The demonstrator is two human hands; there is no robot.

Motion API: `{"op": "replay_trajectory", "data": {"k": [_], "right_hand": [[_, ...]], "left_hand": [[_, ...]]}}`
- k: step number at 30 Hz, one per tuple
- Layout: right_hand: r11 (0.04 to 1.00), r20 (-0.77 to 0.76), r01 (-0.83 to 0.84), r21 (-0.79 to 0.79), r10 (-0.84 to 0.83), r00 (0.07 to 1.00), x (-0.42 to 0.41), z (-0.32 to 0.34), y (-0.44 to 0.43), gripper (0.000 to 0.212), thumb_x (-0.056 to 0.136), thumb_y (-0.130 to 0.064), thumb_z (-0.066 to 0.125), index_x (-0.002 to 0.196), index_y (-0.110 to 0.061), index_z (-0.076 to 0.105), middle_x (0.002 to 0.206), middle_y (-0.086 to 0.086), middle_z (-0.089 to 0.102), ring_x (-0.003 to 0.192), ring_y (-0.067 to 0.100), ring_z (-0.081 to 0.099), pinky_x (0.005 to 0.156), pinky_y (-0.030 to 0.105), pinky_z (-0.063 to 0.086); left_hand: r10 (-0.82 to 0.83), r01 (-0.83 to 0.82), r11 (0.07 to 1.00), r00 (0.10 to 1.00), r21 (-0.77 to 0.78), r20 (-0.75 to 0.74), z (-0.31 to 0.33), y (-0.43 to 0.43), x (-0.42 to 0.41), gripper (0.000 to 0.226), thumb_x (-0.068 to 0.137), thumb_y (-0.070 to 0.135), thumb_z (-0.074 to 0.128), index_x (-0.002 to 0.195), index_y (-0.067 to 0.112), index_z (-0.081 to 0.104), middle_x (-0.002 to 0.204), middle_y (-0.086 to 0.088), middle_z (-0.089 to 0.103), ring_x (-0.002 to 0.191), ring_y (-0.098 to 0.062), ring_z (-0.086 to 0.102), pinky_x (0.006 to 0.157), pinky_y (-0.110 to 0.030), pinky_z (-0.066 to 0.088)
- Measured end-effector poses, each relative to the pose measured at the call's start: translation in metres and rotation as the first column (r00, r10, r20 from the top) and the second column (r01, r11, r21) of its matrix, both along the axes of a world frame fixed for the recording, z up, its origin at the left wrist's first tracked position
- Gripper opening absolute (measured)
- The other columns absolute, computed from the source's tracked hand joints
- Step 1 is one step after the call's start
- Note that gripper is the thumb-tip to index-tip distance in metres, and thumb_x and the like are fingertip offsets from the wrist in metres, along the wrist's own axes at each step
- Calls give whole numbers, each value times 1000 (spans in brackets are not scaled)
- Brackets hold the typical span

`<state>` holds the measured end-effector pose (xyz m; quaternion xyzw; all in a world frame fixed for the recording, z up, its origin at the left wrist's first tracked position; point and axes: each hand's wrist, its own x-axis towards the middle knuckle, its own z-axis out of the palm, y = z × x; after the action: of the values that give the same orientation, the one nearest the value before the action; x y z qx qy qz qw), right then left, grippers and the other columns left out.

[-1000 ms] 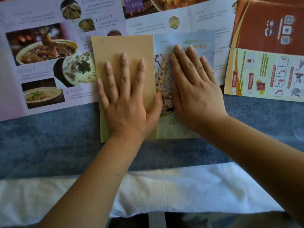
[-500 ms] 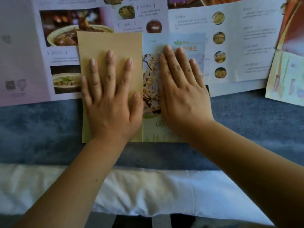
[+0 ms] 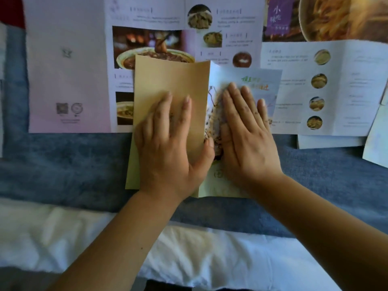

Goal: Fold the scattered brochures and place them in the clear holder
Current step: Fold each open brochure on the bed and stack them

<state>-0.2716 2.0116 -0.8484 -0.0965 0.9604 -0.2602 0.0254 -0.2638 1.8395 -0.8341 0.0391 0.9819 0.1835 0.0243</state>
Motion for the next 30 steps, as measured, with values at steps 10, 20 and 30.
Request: {"op": "replay_trajectory", "data": {"k": [10, 20, 30], "right_hand": [[983, 81, -51, -178, 66, 995, -14, 12, -29, 51, 110, -15, 38, 160, -7, 32, 169, 7, 26, 160, 23, 12, 130, 38, 2], [982, -27, -157, -106, 155, 988, -18, 22, -84, 55, 109, -24, 36, 163, -22, 26, 172, 3, 17, 160, 31, 4, 126, 61, 4], [948, 70, -271, 165, 263, 962, -39, 9, -147, 58, 109, -49, 24, 164, -34, 22, 174, 5, 9, 160, 35, -1, 127, 57, 1]], "left_hand": [[17, -86, 885, 988, 458, 152, 41, -11, -4, 47, 96, 22, 58, 141, 12, 58, 132, -1, 63, 122, -13, 58, 102, -31, 50], [170, -183, 955, 983, 233, 75, 74, -69, -1, 66, 97, 6, 37, 161, 17, 26, 146, -11, 54, 120, -31, 54, 93, -42, 51], [236, -230, 971, 964, -62, 121, 44, -139, -11, 60, 93, 11, 54, 152, 9, 44, 137, -20, 49, 115, -41, 54, 92, -51, 46]]}}
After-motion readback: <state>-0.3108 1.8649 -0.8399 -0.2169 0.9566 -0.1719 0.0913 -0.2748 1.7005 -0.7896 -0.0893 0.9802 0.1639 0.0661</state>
